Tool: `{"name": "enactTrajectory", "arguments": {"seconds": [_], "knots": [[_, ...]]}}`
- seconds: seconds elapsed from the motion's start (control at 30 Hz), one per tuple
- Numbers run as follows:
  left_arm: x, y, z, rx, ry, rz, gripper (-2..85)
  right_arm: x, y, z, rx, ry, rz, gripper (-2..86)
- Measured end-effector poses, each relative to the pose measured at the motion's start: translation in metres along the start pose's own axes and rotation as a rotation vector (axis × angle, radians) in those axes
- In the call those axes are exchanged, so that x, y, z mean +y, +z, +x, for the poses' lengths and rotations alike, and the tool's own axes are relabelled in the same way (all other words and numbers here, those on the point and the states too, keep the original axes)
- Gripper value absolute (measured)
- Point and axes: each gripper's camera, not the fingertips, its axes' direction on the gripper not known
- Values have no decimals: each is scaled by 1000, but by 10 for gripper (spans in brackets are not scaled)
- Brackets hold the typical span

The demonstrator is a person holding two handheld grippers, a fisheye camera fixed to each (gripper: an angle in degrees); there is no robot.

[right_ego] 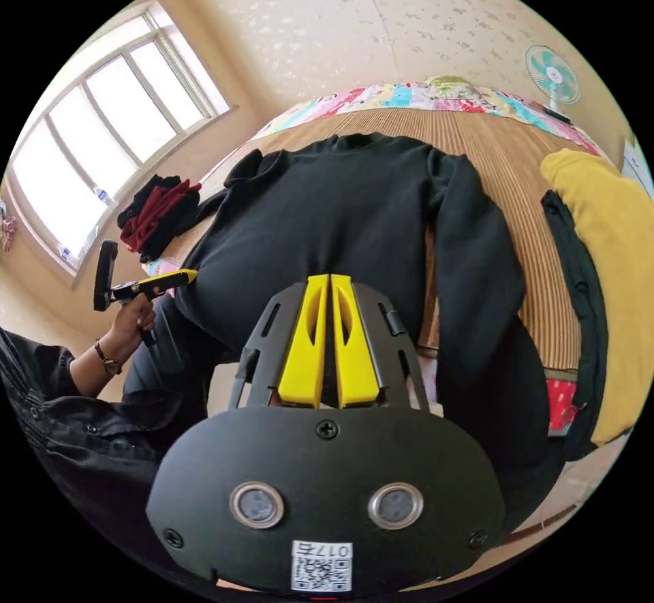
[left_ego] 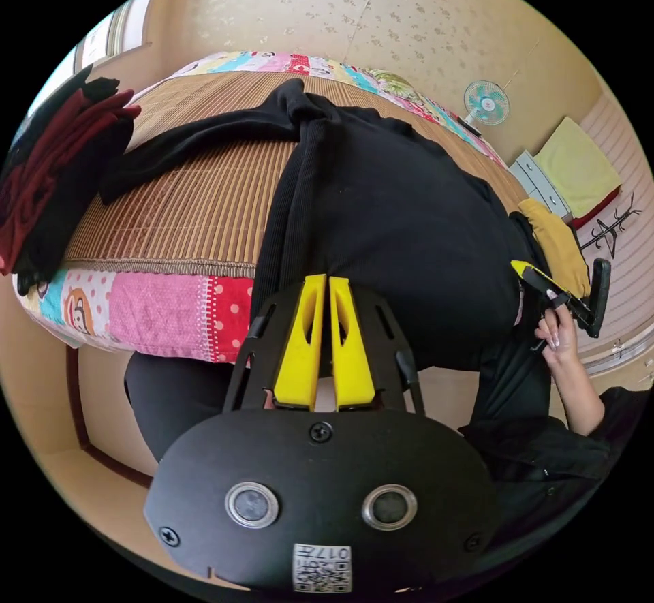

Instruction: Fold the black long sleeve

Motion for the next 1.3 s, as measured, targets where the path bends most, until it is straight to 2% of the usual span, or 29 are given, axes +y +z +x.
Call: {"name": "enactTrajectory", "arguments": {"seconds": [0.07,0.13,0.2,0.27,0.33,0.4,0.43,0.5,0.6,0.7,0.73,0.9,1.03,1.13,1.23,1.3], "knots": [[3,-4,-11,27,-29,4,-6,3,-26,21,163,79,31,53],[8,-8,-23,55,-61,14,-5,4,-32,40,248,96,-39,73],[13,-13,-40,100,-104,22,-5,8,-6,60,298,41,-280,74],[15,-16,-52,126,-130,21,-5,9,-12,60,302,-35,-285,49],[16,-21,-61,136,-142,14,-5,1,-40,62,130,-87,-227,42],[13,-26,-71,142,-157,-16,-6,-11,-108,88,-121,-49,3,37],[12,-27,-73,141,-153,-24,-6,-13,-127,100,-145,-16,68,37],[12,-33,-81,145,-128,-36,-6,-13,-195,156,-105,169,273,39],[20,-38,-101,198,-154,-17,-6,11,-256,210,1,305,459,50],[28,-43,-120,244,-190,-1,-7,61,-297,235,-56,403,710,68],[29,-43,-122,249,-194,1,-7,68,-299,235,-54,410,726,70],[36,-52,-141,259,-201,10,-7,70,-273,209,106,311,456,107],[36,-57,-151,265,-191,-8,-6,65,-262,197,67,218,423,124],[39,-60,-164,296,-208,-9,-6,41,-225,190,179,171,203,137],[44,-62,-175,322,-224,-1,-5,31,-175,179,242,28,-5,124],[47,-65,-181,336,-232,8,-5,25,-112,181,311,9,-342,91]]}}
